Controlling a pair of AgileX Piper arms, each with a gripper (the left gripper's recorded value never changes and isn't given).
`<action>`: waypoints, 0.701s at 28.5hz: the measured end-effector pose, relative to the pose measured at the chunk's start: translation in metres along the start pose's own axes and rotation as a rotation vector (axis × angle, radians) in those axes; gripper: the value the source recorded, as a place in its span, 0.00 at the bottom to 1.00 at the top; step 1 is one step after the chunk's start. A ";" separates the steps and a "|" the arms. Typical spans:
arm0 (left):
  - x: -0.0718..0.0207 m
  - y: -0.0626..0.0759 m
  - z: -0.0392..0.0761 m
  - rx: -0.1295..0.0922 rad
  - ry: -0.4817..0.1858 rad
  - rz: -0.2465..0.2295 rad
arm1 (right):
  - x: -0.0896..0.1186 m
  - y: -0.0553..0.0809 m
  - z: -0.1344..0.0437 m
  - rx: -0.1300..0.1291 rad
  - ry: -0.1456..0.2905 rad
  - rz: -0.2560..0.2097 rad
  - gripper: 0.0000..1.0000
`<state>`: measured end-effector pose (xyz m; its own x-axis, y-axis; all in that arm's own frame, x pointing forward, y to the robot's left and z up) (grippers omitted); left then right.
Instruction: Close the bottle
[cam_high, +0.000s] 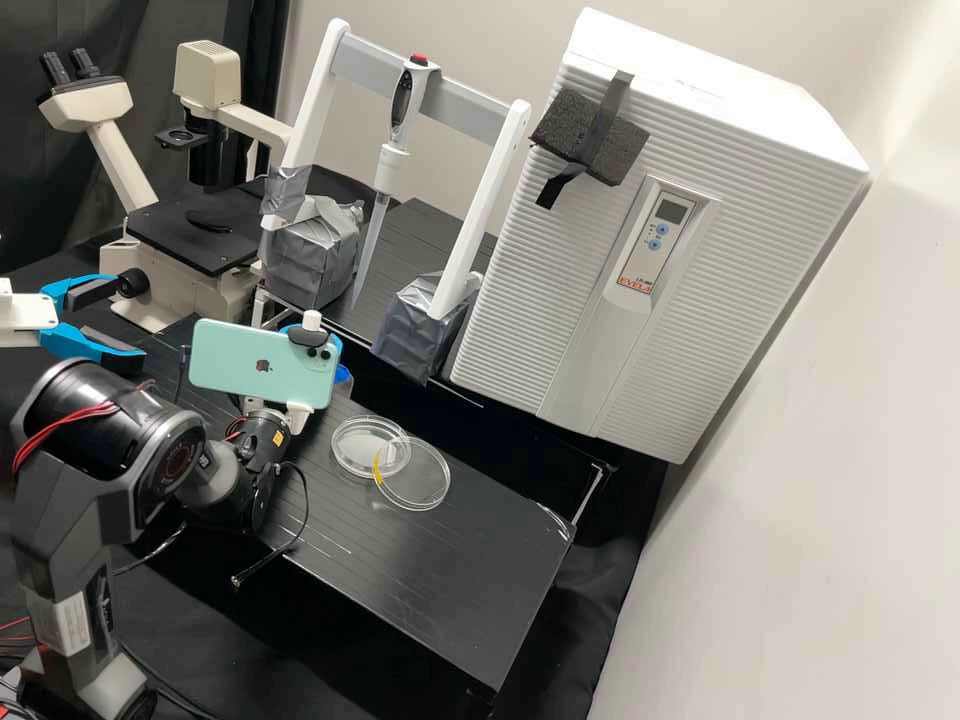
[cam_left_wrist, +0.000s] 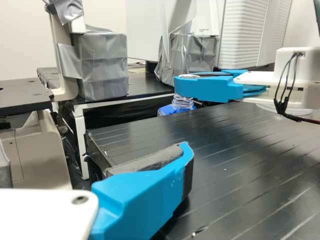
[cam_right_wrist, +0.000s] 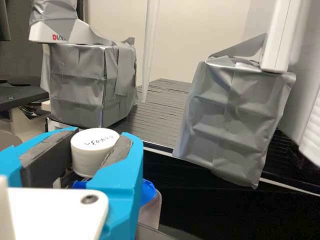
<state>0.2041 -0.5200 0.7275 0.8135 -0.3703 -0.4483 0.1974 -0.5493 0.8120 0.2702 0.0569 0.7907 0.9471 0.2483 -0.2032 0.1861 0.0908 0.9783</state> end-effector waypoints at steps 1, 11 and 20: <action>0.0000 0.000 0.000 0.000 0.000 0.000 | 0.000 0.000 0.000 0.000 0.000 0.000 0.00; 0.0000 0.000 0.000 0.000 0.000 0.000 | 0.006 -0.001 0.004 -0.022 -0.010 0.002 0.00; 0.0000 0.001 -0.001 -0.010 0.015 0.006 | 0.015 0.000 0.006 -0.022 -0.020 0.020 0.00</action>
<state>0.2049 -0.5193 0.7284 0.8227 -0.3621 -0.4382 0.1981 -0.5399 0.8181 0.2862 0.0553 0.7883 0.9557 0.2309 -0.1826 0.1616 0.1068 0.9811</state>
